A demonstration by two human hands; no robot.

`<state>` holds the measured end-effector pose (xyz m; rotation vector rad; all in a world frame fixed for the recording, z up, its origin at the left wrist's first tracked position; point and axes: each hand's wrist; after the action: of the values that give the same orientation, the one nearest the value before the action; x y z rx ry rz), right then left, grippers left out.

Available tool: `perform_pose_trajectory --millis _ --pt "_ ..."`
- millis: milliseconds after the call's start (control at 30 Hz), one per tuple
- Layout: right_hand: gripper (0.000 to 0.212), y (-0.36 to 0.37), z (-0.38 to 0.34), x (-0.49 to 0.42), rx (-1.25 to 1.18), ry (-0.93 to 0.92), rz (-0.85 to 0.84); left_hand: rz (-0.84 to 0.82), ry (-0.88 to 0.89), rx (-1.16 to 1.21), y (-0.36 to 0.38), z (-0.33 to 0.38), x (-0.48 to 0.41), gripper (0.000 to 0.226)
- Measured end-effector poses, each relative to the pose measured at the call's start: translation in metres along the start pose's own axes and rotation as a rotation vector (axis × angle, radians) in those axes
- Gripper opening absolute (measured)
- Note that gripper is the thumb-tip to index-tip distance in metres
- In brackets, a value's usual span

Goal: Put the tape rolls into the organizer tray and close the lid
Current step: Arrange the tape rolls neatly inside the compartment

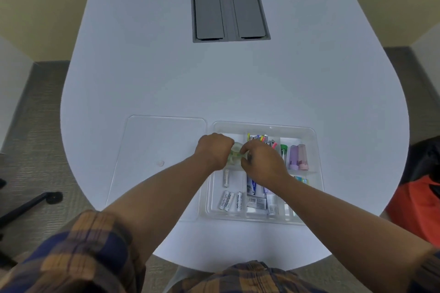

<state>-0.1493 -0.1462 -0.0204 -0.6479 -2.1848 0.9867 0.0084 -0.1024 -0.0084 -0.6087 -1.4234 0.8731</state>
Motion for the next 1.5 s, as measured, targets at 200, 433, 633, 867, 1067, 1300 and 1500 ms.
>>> perform_pose_trajectory --millis 200,433,633,867,1067,1300,1500 --pt "0.033 0.005 0.016 0.017 0.133 -0.155 0.015 -0.013 0.04 -0.076 -0.01 0.001 -0.007 0.031" --pt "0.03 0.013 0.022 0.024 0.167 -0.225 0.045 0.056 0.02 0.101 -0.028 -0.016 -0.018 0.029" --pt "0.03 0.014 0.023 0.026 0.147 -0.209 0.028 0.133 -0.085 0.221 -0.032 -0.028 -0.019 0.025" --pt "0.033 0.013 0.024 0.029 0.121 -0.198 -0.011 0.191 -0.171 0.216 -0.023 -0.016 -0.018 0.013" --pt "0.034 0.013 0.022 0.028 0.144 -0.181 -0.026 0.185 -0.24 0.193 -0.015 -0.006 -0.023 0.025" --pt "0.036 0.013 0.023 0.029 0.151 -0.173 -0.044 0.215 -0.161 0.196 -0.005 -0.016 -0.021 0.023" --pt "0.037 0.014 0.022 0.029 0.166 -0.15 -0.054 0.12 0.108 0.255 0.004 -0.021 -0.015 0.029"
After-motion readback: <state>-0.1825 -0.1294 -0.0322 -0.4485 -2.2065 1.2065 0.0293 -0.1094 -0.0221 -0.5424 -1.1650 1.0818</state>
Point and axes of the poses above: each hand's wrist, its own x-axis away from the middle knuckle, its own y-axis out of the palm, z = x × y, and after that the axes turned 10 degrees about -z, right-handed
